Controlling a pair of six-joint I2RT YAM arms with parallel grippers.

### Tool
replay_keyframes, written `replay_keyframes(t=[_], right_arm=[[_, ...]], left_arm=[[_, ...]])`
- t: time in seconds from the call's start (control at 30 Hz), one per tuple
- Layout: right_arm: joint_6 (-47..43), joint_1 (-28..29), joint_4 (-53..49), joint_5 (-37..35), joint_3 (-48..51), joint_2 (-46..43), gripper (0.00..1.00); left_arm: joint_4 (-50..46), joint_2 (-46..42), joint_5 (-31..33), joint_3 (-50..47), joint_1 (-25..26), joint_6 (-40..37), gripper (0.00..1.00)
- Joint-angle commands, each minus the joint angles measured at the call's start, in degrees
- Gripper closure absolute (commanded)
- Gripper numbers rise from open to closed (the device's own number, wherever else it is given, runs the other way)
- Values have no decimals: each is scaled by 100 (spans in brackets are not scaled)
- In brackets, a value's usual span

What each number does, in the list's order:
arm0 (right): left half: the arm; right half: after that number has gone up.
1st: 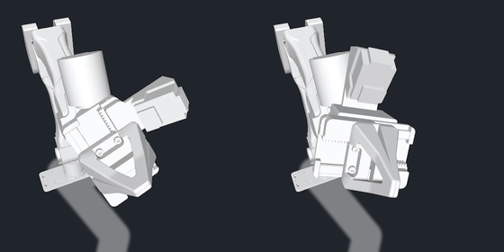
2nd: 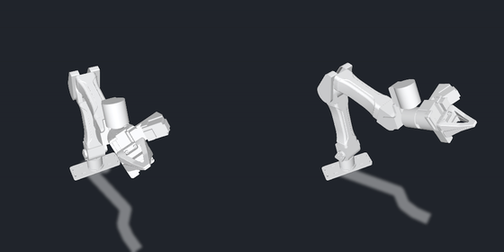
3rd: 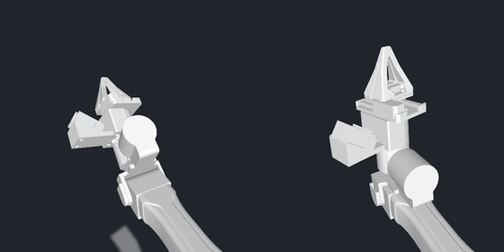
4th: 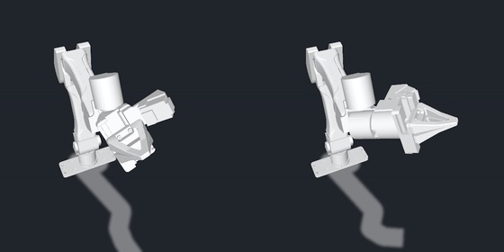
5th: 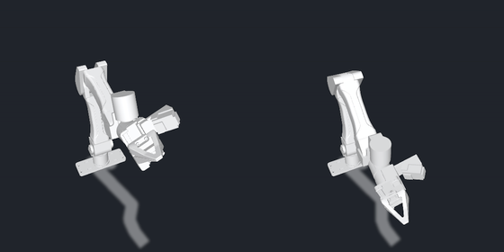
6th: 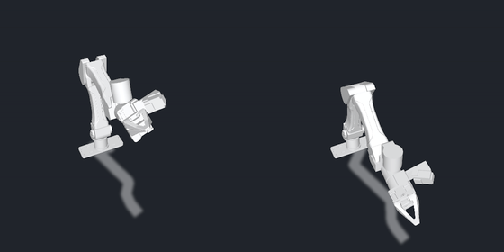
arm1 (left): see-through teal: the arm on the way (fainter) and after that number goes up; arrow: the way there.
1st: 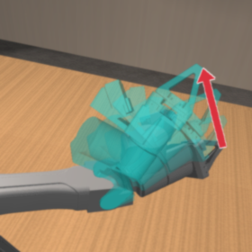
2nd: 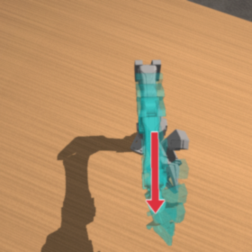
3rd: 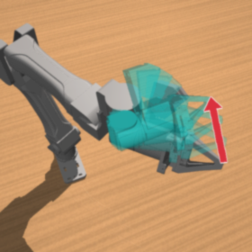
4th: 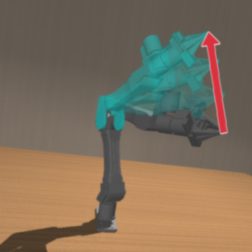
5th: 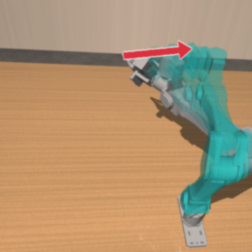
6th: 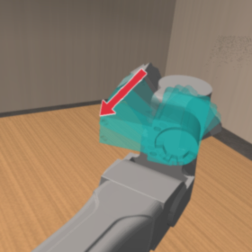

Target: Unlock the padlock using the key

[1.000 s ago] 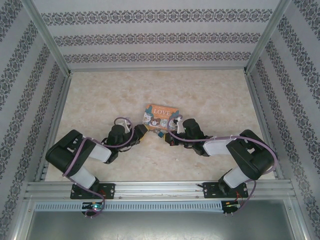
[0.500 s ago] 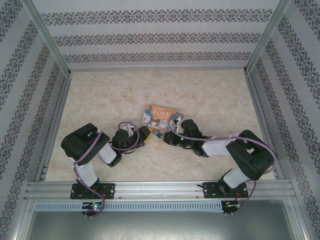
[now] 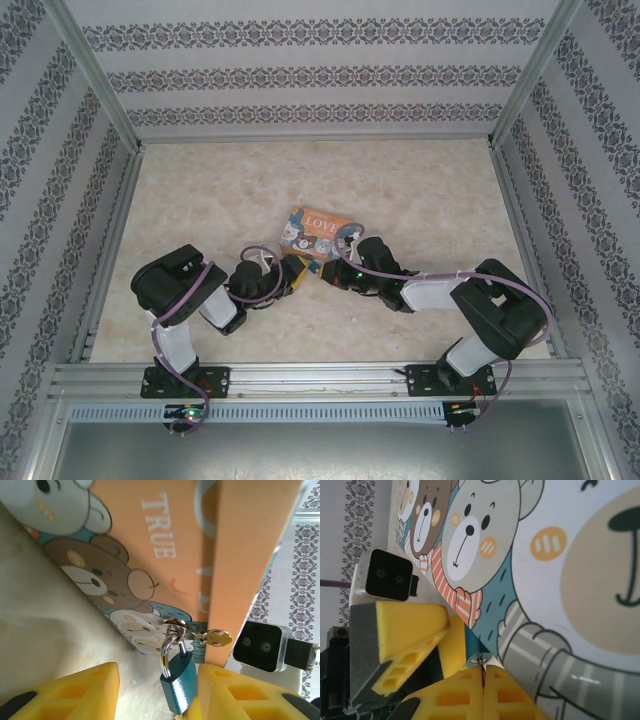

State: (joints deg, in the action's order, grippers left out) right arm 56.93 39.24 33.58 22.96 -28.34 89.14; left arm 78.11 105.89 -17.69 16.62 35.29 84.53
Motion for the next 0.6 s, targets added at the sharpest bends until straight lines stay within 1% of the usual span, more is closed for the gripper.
replay_keyframes(t=[0.0, 0.33, 0.57], right_arm=[[130, 82, 460, -4, -224, 98, 100], [265, 167, 570, -2, -248, 200, 100], [326, 184, 606, 42, -242, 200, 100]], left_arm=[[372, 110, 35, 145, 103, 107, 56], [355, 192, 29, 280, 132, 129, 63], [295, 169, 5, 341, 128, 114, 71]])
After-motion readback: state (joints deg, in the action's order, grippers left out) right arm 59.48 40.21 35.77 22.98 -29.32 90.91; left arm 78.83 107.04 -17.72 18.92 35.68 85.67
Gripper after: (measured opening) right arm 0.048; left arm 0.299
